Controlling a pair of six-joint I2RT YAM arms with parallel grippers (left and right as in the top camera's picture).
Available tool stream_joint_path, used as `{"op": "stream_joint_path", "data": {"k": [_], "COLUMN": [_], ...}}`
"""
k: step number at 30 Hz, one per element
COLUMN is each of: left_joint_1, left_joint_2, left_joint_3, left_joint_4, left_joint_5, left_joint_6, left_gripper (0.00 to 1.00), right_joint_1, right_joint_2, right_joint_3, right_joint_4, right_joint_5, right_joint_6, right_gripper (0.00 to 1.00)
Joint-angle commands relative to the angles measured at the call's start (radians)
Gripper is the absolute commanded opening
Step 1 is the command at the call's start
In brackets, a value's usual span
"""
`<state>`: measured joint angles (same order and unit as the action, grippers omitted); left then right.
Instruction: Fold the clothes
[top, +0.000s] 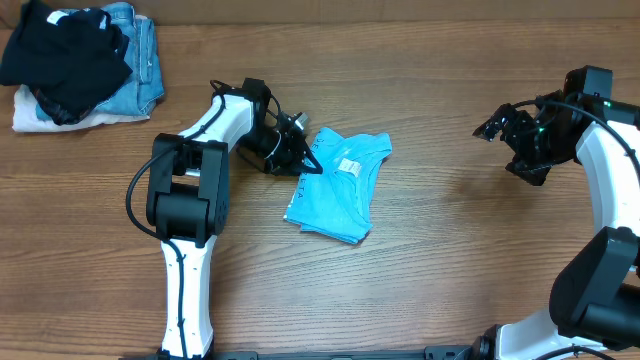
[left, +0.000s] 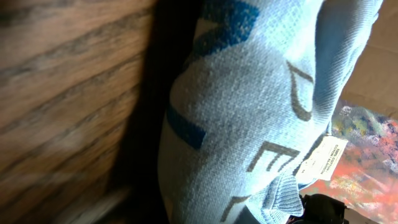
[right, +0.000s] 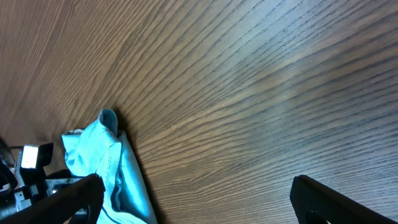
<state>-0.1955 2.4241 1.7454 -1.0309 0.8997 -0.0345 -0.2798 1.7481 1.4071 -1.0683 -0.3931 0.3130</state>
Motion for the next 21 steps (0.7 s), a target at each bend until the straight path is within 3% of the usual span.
{"op": "stream_joint_path", "data": {"k": [1,6,11,21], "left_joint_1": [-0.027,-0.009,0.028,0.106], "left_joint_2": [0.077,0.077,0.077,0.079], "left_joint_3": [-0.026,0.066,0.214,0.312], "left_joint_4": [0.041,0.020,-0.006,0.165], "left_joint_5": [-0.166,-0.179,-0.314,-0.570], "left_joint_6": [-0.003,-0.002,0.002,0.027], "left_gripper": [0.04,0.04,0.04,0.04], "right_joint_1": [-0.002,-0.001,-0.001,-0.001], "right_joint_2": [-0.005,-0.005,-0.004,-0.004], "right_joint_3": [0.013,0.001,-0.014,-0.014], "right_joint_4": [0.000,0.001,0.000,-0.040], "right_joint_5": [-0.008,-0.001,-0.001,-0.001], "right_joint_6": [-0.007,-0.007,-0.008,-0.027], "right_gripper": [1.00,1.00,1.00,1.00]}}
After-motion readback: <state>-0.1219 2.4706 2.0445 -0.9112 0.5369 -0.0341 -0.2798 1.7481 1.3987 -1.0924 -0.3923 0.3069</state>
